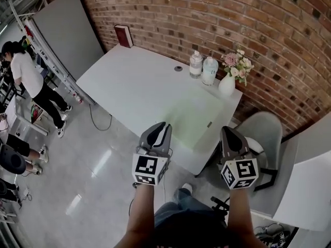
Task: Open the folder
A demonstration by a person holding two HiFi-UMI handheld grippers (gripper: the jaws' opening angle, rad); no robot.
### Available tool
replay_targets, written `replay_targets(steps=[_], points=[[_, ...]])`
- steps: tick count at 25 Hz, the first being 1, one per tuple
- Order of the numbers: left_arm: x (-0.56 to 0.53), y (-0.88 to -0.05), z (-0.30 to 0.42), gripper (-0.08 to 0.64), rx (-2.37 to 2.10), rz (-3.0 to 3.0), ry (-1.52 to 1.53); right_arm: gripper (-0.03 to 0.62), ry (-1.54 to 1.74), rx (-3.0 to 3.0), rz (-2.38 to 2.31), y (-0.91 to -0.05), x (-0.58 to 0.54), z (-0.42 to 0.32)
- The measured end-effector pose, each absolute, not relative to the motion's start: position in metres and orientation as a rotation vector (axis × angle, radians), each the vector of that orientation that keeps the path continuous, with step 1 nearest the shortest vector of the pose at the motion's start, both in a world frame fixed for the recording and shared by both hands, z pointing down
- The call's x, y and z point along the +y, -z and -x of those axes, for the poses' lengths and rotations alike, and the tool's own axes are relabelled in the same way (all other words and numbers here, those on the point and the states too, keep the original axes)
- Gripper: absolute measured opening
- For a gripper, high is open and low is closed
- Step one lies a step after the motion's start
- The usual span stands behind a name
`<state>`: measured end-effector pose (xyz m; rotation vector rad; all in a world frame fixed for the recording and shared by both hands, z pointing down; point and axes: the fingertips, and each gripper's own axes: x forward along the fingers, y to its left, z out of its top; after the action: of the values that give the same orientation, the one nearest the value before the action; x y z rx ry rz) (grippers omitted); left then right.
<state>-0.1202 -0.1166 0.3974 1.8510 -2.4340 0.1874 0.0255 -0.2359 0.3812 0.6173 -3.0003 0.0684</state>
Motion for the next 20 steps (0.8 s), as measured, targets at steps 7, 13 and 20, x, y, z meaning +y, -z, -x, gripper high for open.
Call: replay_targets(steps=[7, 13, 20], points=[[-0.146, -0.411, 0.122, 0.157, -2.285, -1.955, -0.253, 0.002, -0.106, -2.951, -0.709, -0.393, -0.256, -0.035], [-0.17, -0.424, 0.117, 0.163, -2.132, -2.075, -0.338, 0.002, -0.143, -2.909, -0.817, -0.402, -0.267, -0.042], [-0.19, -0.448, 0.117, 0.163, -1.927, -2.205, -0.459, 0.002, -0.216, -2.828, -0.99, -0.416, -0.27, -0.05]])
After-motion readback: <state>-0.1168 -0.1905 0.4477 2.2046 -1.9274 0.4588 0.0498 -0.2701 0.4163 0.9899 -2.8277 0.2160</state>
